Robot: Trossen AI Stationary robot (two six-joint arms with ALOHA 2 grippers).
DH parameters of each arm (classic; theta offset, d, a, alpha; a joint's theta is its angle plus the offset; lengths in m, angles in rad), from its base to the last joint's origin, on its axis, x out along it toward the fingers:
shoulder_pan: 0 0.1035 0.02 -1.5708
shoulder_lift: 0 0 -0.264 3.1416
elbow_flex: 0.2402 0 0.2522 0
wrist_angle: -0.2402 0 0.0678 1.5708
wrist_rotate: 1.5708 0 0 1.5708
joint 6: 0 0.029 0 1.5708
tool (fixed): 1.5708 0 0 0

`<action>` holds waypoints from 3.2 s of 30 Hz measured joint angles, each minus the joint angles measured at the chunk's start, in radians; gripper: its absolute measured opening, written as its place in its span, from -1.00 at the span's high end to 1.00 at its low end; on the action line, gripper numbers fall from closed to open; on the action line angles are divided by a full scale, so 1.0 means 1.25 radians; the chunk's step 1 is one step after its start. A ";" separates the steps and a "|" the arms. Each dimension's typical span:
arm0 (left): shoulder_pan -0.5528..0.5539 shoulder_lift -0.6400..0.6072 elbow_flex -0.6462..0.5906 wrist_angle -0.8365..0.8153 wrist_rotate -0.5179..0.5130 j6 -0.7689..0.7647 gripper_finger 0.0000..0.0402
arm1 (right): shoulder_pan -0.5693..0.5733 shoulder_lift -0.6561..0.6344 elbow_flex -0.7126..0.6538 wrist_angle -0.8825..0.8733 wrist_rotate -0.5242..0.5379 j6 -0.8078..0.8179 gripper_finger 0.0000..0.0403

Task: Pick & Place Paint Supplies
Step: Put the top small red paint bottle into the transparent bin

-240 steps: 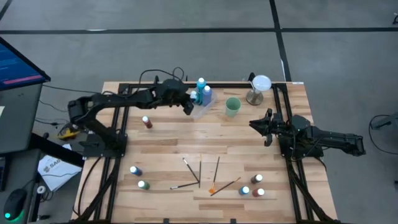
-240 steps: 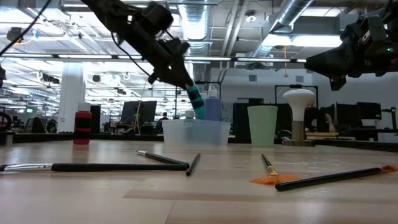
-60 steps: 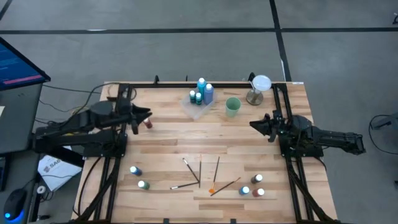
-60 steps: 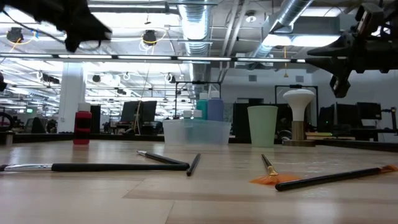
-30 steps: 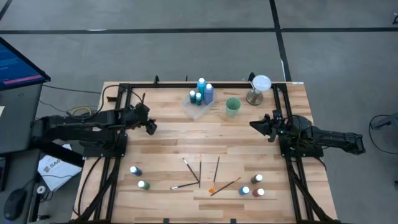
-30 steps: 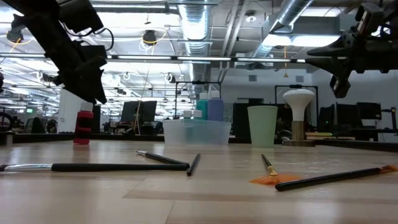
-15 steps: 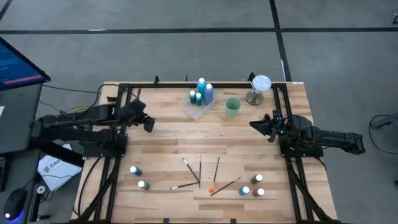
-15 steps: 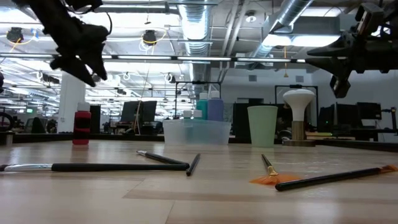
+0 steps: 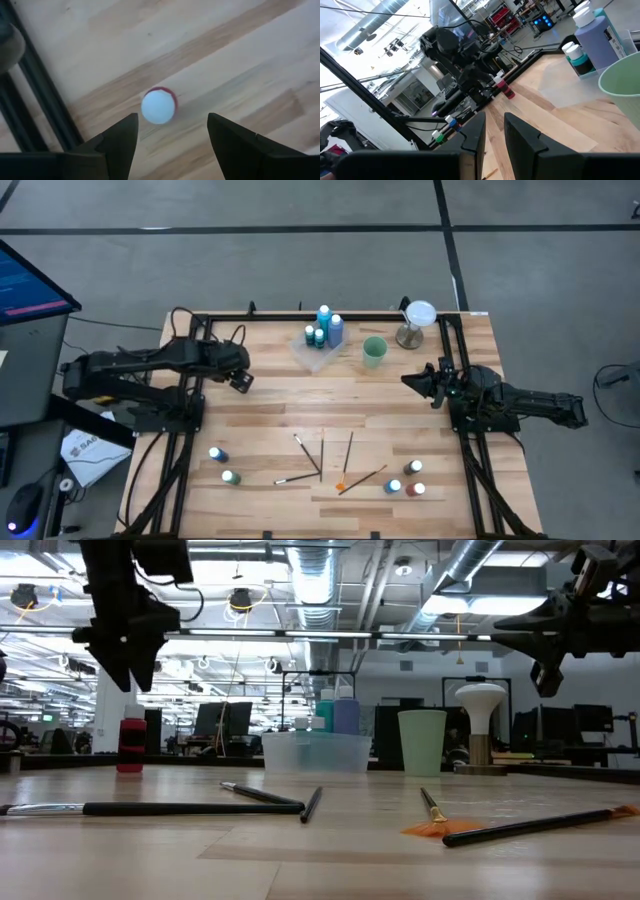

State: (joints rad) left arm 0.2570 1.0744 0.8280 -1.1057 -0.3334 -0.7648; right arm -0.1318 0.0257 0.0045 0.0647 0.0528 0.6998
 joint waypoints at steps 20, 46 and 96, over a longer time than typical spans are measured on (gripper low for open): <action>0.101 0.054 -0.016 0.007 0.062 0.098 -0.16 | 0.000 0.000 0.000 0.000 0.000 0.000 0.67; 0.101 0.057 -0.026 0.046 0.075 0.127 0.42 | 0.000 0.000 0.000 -0.001 0.000 -0.002 0.67; 0.099 0.517 0.623 0.210 0.089 0.237 0.48 | 0.000 0.000 0.000 -0.004 0.000 0.000 0.67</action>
State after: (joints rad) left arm 0.3809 1.7202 1.6068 -0.8435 -0.2218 -0.4689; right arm -0.1322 0.0261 0.0044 0.0598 0.0528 0.6994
